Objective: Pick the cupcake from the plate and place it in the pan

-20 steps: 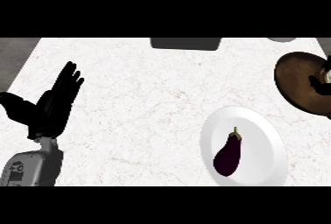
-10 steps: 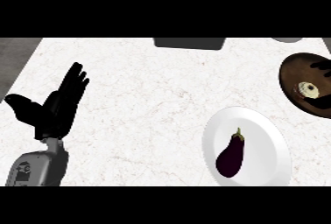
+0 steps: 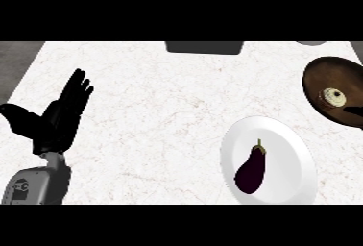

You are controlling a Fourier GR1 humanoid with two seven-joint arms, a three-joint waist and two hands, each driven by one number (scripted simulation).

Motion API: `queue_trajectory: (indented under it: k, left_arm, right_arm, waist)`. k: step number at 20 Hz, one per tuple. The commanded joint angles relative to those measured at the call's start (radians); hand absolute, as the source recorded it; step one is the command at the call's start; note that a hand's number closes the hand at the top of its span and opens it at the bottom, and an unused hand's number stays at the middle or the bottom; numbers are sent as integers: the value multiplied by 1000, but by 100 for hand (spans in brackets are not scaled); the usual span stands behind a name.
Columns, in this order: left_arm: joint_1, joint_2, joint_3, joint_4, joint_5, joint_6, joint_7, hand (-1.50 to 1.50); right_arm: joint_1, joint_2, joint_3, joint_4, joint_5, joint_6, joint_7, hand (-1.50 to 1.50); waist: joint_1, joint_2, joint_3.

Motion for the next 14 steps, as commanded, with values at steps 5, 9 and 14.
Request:
queue_trajectory:
  k: [5,9,14]
  left_arm:
    - [32,5,5,-8,1,-8,-16,0]
    - [16,2,5,-28,4,5,17,0]
    - [47,-5,5,-26,3,3,-2,0]
  right_arm:
    - [68,-160,-165,67,-174,302,-79,-150]
    - [122,-241,-191,90,-207,515,-130,-150]
    - [216,-252,-190,68,-220,596,-207,-150]
  waist:
    - [-16,-1,2]
    - [-28,-6,4]
    - [-33,-8,5]
